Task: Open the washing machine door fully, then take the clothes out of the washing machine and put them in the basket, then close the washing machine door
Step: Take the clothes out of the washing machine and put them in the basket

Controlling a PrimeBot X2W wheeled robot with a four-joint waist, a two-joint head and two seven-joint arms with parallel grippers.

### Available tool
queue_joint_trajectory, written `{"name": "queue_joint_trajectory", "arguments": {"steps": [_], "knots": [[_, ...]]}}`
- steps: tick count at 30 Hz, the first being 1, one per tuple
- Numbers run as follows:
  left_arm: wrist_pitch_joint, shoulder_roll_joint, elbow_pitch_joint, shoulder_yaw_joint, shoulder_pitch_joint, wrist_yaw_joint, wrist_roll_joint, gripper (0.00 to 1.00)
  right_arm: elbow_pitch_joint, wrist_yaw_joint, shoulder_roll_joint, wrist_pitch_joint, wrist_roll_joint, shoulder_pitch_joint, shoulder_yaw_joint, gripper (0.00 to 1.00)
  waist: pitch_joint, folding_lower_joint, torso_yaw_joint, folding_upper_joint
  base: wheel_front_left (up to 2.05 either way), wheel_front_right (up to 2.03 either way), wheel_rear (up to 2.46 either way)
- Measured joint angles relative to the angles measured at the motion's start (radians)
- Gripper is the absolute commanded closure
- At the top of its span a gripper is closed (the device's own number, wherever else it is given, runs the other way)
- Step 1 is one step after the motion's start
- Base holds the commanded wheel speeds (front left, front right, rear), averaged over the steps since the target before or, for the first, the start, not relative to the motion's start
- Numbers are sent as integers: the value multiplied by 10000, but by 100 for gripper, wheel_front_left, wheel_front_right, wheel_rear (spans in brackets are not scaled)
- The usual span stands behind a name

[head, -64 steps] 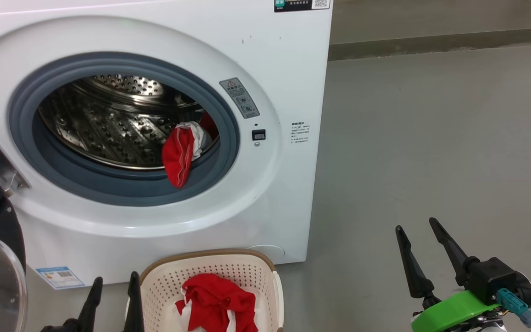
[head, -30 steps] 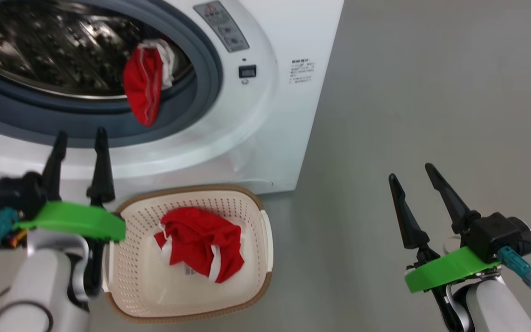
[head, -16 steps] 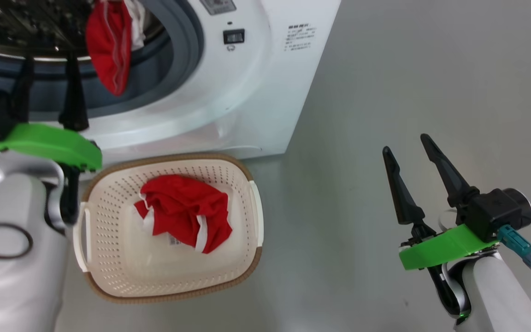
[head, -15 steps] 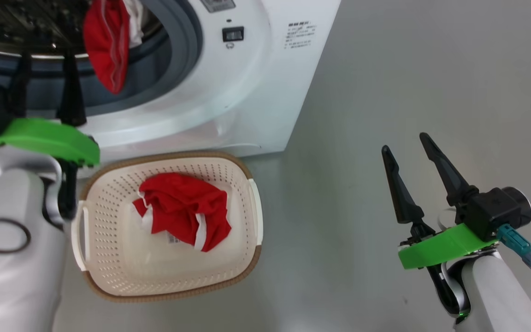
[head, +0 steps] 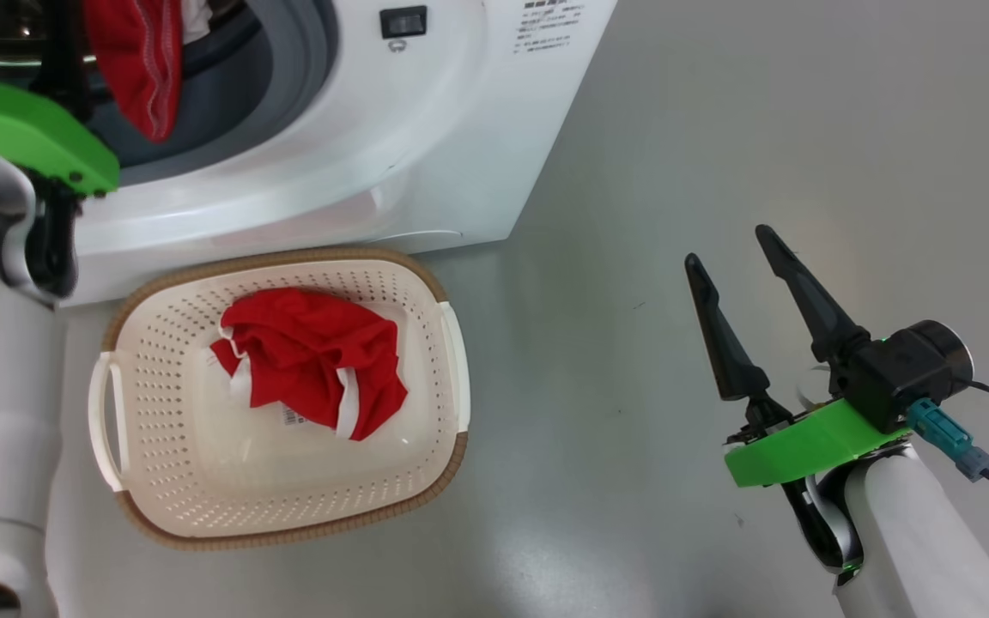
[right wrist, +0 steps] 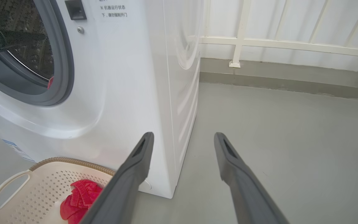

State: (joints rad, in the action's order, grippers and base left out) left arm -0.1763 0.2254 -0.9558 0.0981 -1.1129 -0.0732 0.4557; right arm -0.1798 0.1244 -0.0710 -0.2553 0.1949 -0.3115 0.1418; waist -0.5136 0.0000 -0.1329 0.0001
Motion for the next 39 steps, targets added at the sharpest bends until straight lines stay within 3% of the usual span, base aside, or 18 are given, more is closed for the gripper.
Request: {"name": "queue_joint_trajectory", "arguments": {"steps": [5,12,23,33,34,35,36,37,39], "knots": [[813,-196,-869,35,-701,-234,320,0,-33,0,-104,0,257,-62,362,0,-38,0,-98,0,0,0,0],[2029,-165,-2109,184,-1191,-232,389,0,-79,0,-198,0,548,-98,830,0,26,0,-337,0,0,0,0],[2554,65,-2920,468,-1585,-222,368,0,42,0,-332,0,936,-218,1383,0,-68,0,-833,0,0,0,0],[2742,217,-3202,729,-1799,67,247,0,138,0,-389,0,1129,-349,1590,0,-414,0,-1088,0,0,0,0],[2780,230,-3204,740,-1848,132,247,7,136,0,-389,0,1129,-401,1592,0,-439,0,-1099,0,0,0,0],[2794,240,-3210,765,-1869,165,245,52,138,0,-389,0,1129,-438,1592,0,-458,0,-1109,0,0,0,0],[2792,255,-3212,802,-1878,232,228,71,138,0,-387,0,1129,-448,1592,0,-473,0,-1117,0,0,0,0],[2790,268,-3212,840,-1880,253,167,100,132,0,-385,0,1131,-447,1592,0,-488,0,-1121,0,0,0,0],[2784,272,-3227,892,-1884,299,115,100,127,0,-384,0,1131,-447,1590,0,-511,0,-1119,0,0,0,0]]}}
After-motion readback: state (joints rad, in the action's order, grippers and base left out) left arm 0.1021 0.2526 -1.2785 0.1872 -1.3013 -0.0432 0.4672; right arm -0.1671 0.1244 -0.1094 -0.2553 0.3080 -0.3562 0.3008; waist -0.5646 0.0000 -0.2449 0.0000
